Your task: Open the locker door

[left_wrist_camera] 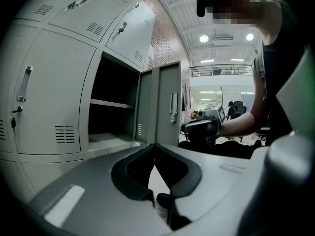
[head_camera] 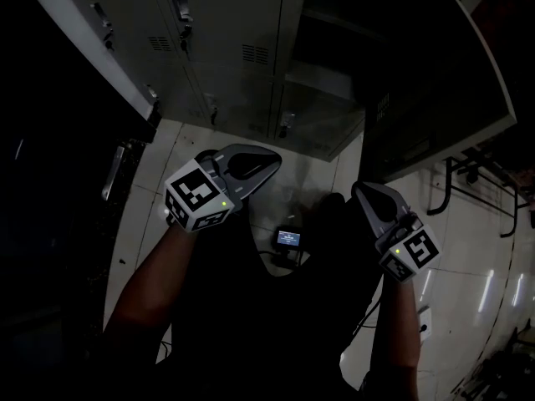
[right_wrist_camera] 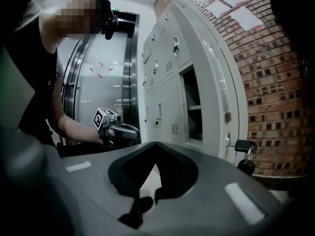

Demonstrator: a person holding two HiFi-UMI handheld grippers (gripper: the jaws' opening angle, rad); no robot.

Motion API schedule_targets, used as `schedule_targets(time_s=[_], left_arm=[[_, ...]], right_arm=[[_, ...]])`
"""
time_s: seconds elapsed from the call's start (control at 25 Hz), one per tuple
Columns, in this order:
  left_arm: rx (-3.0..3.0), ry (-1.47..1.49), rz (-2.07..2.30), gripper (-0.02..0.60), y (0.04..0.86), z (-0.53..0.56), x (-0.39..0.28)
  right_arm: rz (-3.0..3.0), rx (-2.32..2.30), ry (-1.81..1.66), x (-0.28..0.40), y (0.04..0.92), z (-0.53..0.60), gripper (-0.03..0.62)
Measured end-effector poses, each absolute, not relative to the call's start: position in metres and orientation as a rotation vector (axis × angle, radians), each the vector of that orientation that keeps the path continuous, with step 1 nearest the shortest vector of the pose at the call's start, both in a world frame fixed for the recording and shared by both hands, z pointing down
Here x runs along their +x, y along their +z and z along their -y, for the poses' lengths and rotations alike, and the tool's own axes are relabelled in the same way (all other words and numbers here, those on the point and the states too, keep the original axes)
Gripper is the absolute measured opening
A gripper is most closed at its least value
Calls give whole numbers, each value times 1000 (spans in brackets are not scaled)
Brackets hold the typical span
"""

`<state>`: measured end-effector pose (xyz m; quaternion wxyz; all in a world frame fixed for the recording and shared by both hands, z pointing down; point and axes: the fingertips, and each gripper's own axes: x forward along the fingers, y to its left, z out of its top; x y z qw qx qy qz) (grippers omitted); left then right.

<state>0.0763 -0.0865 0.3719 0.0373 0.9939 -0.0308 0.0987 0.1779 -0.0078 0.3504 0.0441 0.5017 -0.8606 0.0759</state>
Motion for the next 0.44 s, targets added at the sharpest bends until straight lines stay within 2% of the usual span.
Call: schedule_targets(time_s=[0.44], left_arm=[[3052,306,84,12,372,84,80]], right_arm=[[2618,1507,215,175,353,8,1]])
